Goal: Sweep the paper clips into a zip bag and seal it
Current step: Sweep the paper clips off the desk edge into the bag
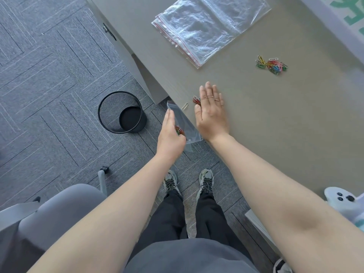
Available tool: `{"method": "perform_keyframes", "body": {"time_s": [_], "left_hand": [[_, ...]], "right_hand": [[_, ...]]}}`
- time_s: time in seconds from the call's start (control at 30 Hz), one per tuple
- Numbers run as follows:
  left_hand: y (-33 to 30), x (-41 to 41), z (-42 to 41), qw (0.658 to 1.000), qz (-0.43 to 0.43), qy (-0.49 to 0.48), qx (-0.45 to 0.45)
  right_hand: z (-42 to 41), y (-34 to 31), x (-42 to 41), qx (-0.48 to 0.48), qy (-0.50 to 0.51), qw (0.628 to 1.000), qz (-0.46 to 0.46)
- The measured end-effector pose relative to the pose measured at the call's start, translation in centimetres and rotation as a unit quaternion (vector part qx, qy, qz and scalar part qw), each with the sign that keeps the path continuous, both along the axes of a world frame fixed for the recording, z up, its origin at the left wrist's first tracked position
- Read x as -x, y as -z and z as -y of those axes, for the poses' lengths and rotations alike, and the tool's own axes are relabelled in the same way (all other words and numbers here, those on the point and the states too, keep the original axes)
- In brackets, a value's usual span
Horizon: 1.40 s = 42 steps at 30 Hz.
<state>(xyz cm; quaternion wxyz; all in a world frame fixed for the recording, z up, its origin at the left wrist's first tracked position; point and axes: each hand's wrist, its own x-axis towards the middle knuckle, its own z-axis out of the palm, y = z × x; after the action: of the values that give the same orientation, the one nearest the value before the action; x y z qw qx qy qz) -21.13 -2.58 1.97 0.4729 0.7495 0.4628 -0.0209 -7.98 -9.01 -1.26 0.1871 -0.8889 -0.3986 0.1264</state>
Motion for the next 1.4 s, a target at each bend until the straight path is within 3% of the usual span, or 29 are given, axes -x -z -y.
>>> {"method": "perform_keyframes", "body": {"time_s": [0.63,0.8,0.93,1.03,1.13,1.4], "left_hand": [[1.0,0.3,-1.5,1.000,0.015,0.008,-0.014],[1.2,0.7,-1.7,0.998,0.052,0.006,-0.018],[1.1,0.8,-1.8,0.999,0.041,0.000,-0.013],[0.7,0.7,-1.8,1.000,0.026,-0.004,-0.009],[0.4,0.8,-1.8,1.000,0.022,-0.006,-0.008],[0.0,0.0,-1.1,1.000,0.017,-0.004,-0.004]], "right_hand": [[-1.9,0.1,2.4,-0.052,-0.155,0.986,-0.032],[-2.8,-0.4,4.4,-0.121,-0.137,0.972,-0.150],[-2.7,-1.4,5.5,-0.210,-0.047,0.926,-0.309],[-2.5,-2.0,5.2,-0.272,0.037,0.897,-0.347],[-1.7,-2.6,3.6,-0.284,0.102,0.902,-0.308],[2.1,-2.4,-4.9,-0.192,0.225,0.949,-0.108]]}}
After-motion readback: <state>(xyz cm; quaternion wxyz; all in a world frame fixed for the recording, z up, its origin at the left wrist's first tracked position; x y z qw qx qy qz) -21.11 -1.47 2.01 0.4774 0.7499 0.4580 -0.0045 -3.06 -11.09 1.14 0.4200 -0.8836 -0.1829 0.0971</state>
